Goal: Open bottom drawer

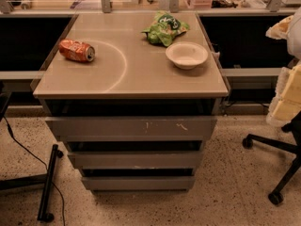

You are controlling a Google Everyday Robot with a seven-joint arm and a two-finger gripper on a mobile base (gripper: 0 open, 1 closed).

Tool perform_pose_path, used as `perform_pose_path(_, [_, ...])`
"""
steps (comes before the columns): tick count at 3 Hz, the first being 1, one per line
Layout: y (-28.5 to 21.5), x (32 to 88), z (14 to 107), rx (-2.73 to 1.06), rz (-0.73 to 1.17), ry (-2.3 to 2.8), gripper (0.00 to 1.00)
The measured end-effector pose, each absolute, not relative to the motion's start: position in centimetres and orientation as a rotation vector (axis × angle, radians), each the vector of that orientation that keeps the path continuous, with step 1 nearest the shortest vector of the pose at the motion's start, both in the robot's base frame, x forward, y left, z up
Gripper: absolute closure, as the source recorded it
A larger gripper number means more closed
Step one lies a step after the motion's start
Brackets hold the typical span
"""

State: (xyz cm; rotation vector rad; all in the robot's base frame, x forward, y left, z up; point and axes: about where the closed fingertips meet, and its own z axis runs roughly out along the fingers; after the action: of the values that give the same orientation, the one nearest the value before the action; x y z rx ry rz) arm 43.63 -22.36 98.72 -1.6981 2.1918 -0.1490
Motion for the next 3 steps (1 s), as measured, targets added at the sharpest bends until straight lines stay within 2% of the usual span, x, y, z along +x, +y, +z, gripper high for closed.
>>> perform_pose_path(2, [-22.8, 42.9, 97.4, -1.659, -0.117, 2.184, 0.00])
perform_pose_path(3, [-22.9, 41.2, 92.6, -1.585, 0.011, 2.160, 0.00])
